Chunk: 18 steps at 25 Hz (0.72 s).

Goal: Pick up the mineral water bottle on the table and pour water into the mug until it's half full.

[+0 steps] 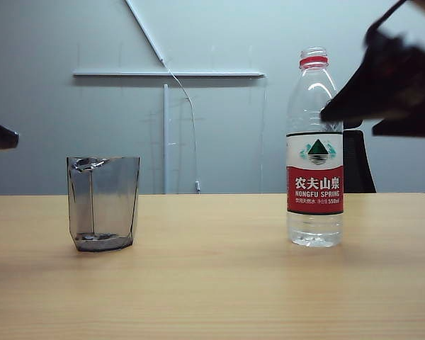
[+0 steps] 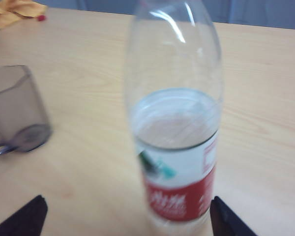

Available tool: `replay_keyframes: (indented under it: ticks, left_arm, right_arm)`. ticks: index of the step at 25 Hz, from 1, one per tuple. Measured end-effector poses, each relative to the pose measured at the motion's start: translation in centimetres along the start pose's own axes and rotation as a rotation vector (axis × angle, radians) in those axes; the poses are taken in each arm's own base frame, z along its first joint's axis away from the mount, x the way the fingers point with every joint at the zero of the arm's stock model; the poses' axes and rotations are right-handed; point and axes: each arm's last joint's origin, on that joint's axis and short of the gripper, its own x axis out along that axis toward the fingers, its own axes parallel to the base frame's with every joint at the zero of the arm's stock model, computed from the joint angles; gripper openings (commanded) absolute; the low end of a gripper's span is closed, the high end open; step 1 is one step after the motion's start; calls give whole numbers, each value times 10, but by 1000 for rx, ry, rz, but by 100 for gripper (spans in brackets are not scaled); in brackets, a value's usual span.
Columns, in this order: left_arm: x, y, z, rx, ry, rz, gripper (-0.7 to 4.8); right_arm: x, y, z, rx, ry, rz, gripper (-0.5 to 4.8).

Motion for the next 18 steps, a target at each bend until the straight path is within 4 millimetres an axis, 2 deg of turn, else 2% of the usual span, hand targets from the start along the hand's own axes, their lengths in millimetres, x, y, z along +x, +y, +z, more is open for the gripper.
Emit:
replay_keyframes:
  ticks: [1,4,15,18]
  left_arm:
    - [0,0,1,0,-5,1,-2]
    - [0,0,1,0,-6,1,-2]
    - [0,0,0,0,-5,1,-2]
    - [0,0,1,0,-6,1,-2]
  right_arm:
    - [12,-2,-3,-2,-17,-16,479]
    - [28,-5,-10,-4,-39,-46,479]
    - [67,-11,-36,-7,-115,-74,479]
    - [76,-12,-37,-7,-131,-74,479]
